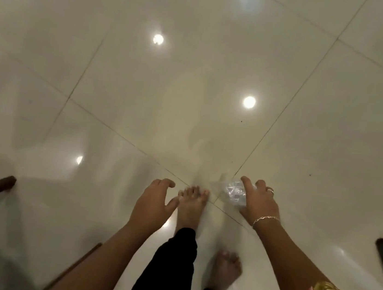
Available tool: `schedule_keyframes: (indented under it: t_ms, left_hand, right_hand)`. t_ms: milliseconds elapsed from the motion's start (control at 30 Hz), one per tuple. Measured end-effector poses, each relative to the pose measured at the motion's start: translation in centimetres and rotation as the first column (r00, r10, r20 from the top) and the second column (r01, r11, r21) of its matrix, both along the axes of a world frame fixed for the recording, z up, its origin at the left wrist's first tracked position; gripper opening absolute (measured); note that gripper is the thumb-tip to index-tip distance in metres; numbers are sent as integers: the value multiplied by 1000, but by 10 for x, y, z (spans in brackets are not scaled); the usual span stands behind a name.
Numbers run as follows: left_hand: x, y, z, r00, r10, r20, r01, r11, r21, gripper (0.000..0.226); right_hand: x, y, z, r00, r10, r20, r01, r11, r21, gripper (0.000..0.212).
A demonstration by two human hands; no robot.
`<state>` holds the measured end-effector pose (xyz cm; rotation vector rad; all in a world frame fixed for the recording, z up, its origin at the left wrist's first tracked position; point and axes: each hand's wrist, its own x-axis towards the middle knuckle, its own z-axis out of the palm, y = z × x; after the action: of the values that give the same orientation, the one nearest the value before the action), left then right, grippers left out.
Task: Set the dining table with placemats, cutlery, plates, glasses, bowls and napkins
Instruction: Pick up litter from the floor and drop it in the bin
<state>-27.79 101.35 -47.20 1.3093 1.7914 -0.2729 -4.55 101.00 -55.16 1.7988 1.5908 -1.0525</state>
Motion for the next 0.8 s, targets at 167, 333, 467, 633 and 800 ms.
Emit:
schedule_keyframes:
  t_ms: [167, 333, 467, 633, 800]
  left_hand:
    - [-8, 3, 88, 980, 191, 48, -191, 982, -6, 36]
    - [-34, 17, 183, 922, 374, 97, -379, 924, 42, 32]
    - [-76, 46, 216, 809, 577, 112, -586, 807, 79, 29]
    - [-162, 78, 222, 709, 703, 49, -705, 706, 71, 30]
    - [-274, 102, 228, 637, 766, -79, -765, 642, 54, 34]
  right_hand:
    - [-21, 25, 118, 988, 152, -27, -152, 988, -1, 74]
    - [-66, 73, 240, 942, 334, -30, -332, 941, 65, 75]
    - [-131, 129, 290, 869, 491, -59, -478, 865, 154, 76]
    - [-227, 188, 301, 803, 592, -64, -581, 803, 134, 81]
    - [-341, 257, 306, 702, 704, -109, -685, 709, 170, 85]
